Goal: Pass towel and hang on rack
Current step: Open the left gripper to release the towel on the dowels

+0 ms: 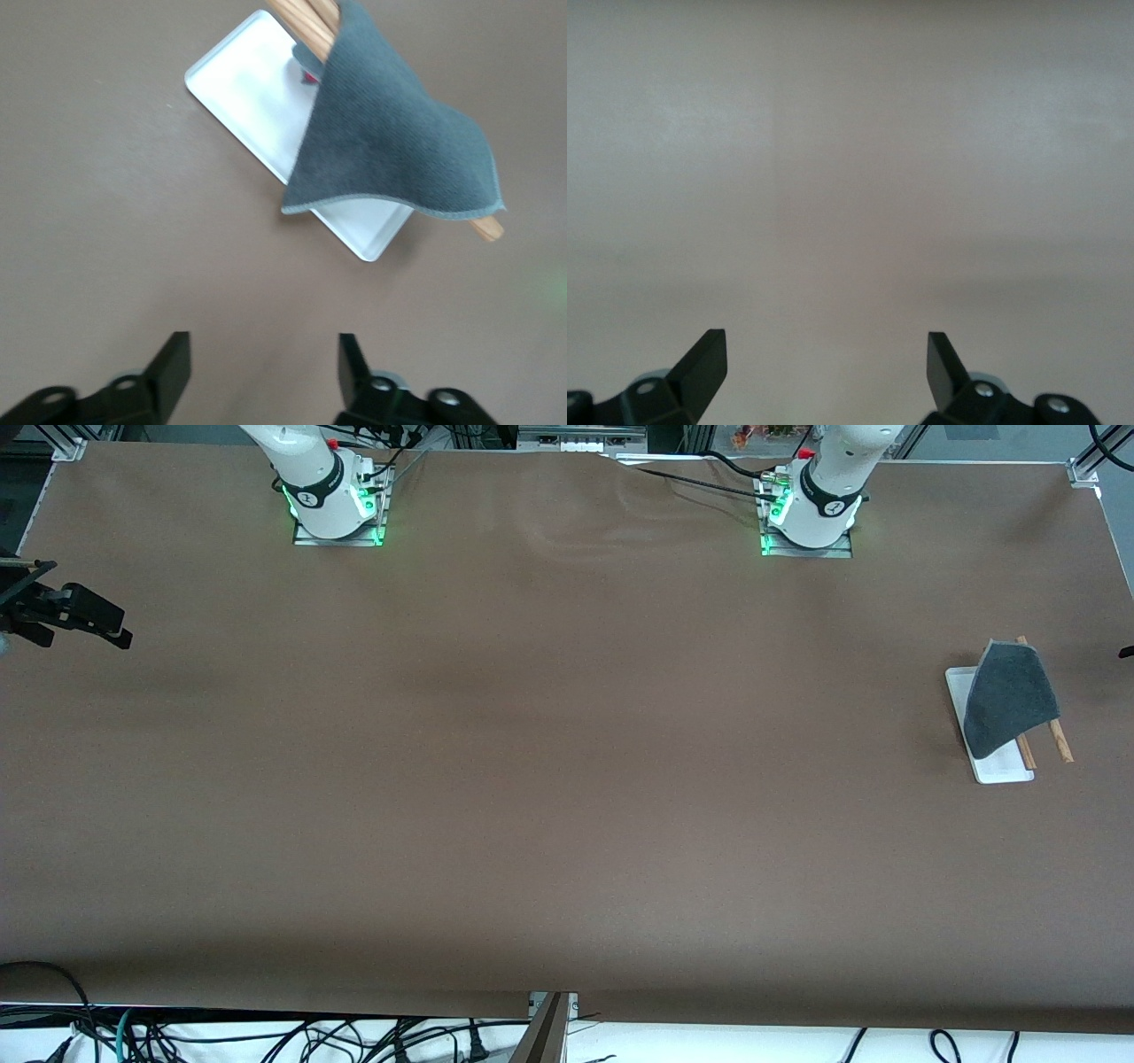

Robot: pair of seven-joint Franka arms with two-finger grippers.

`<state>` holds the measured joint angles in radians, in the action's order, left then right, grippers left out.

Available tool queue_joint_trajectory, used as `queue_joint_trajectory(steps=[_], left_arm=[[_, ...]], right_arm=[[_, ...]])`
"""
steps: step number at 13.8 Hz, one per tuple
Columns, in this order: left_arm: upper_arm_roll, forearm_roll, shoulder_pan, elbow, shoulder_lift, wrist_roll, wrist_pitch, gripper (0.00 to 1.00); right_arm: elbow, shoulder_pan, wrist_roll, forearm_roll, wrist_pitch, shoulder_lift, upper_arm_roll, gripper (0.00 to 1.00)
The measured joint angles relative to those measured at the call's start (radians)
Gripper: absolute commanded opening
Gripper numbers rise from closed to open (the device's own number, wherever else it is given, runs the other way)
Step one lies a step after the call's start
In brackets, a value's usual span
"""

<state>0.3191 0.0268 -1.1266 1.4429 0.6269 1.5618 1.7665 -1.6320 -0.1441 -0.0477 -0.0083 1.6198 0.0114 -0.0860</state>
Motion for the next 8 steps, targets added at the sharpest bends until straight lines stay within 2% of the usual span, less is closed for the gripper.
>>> queue_joint_trajectory(steps=[3,8], left_arm=[[0.024,0.0,0.056,-0.076,0.0,-0.016,-0.031,1.0],[0.034,0.0,0.196,-0.175,-0.005,-0.164,-0.09,1.0]], right_arm=[[0.004,0.002,-0.001,0.002,0.0,0.0,-0.002,1.0],[0.004,0.002,-0.001,0.005,-0.003,-0.002,-0.005,1.0]])
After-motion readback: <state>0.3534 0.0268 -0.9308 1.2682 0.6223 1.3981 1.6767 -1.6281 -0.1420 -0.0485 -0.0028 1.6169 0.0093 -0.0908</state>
